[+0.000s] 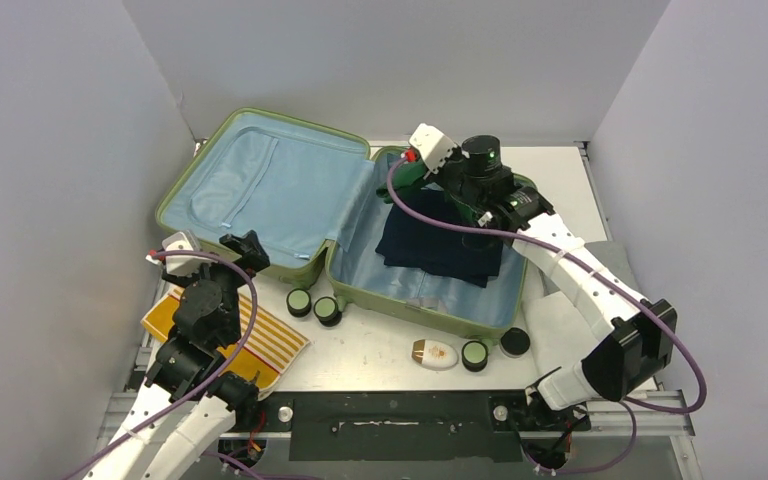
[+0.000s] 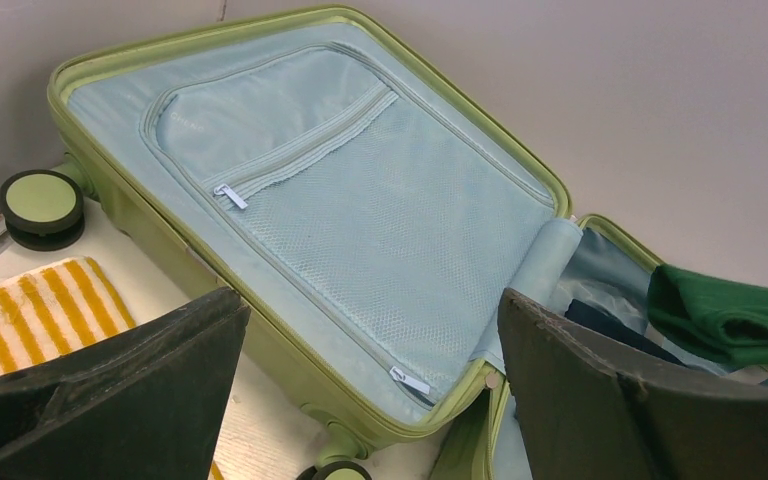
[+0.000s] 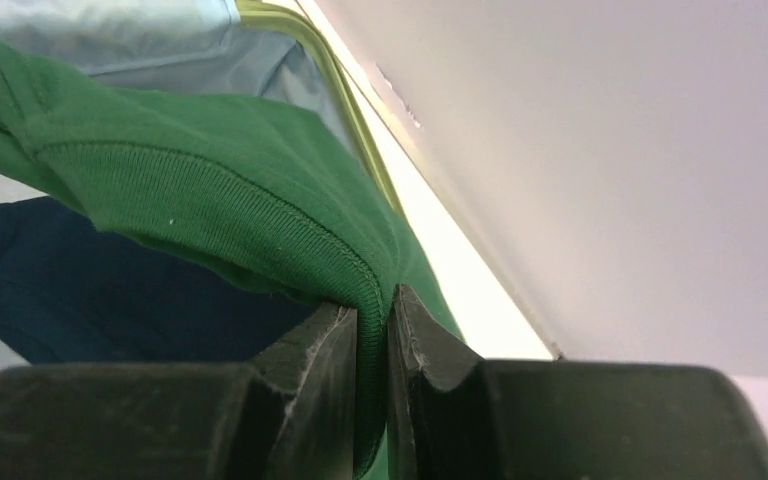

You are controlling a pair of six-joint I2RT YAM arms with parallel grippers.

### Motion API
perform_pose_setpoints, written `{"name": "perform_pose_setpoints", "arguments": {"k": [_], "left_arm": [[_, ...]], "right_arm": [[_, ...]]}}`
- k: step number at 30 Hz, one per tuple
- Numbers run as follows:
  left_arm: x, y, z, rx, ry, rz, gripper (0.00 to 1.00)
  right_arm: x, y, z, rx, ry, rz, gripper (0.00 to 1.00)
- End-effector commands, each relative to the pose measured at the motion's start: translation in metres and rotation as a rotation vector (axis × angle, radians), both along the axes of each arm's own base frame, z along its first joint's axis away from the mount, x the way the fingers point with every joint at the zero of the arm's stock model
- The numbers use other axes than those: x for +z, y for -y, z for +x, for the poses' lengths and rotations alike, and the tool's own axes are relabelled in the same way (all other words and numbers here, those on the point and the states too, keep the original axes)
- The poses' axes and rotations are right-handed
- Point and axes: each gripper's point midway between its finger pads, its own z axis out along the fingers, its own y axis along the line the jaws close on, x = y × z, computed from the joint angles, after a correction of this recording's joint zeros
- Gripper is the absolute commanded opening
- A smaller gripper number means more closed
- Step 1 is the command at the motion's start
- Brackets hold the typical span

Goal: Pack the luggage
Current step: Place the clothes in the luggage.

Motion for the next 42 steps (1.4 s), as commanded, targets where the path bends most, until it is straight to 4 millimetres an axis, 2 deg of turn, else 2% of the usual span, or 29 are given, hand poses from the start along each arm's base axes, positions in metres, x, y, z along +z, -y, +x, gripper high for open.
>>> {"name": "perform_pose_setpoints", "arguments": {"k": [1, 8, 13, 20, 22, 26, 32, 42], "left_arm": [[0.008, 0.005, 0.002, -0.017, 0.039, -0.020, 0.95], [0.007, 0.005, 0.003, -0.016, 0.034, -0.015, 0.95], [0.005, 0.005, 0.004, -0.014, 0.027, -0.008, 0.95], [0.003, 0.006, 0.006, -0.015, 0.019, -0.001, 0.95], [0.003, 0.006, 0.006, -0.013, 0.017, -0.001, 0.95], [0.003, 0.006, 0.006, -0.010, 0.015, 0.001, 0.95], [0.002, 0.007, 0.006, -0.014, 0.012, 0.004, 0.95], [0.002, 0.010, 0.007, -0.027, 0.011, 0.002, 0.95]], "right_arm": [[0.037, -0.026, 0.017, 0.117, 0.203, -0.017, 0.00], [0.017, -0.036, 0.033, 0.109, 0.211, -0.027, 0.00], [-0.004, -0.034, 0.037, 0.099, 0.216, -0.092, 0.00], [-0.010, -0.033, 0.044, 0.088, 0.241, -0.086, 0.00], [-0.020, -0.034, 0.045, 0.088, 0.220, -0.090, 0.00], [-0.045, -0.031, 0.039, 0.083, 0.174, -0.087, 0.00], [-0.073, -0.025, 0.019, 0.077, 0.122, -0.062, 0.00], [-0.088, -0.015, 0.000, 0.080, 0.070, -0.069, 0.00]]}}
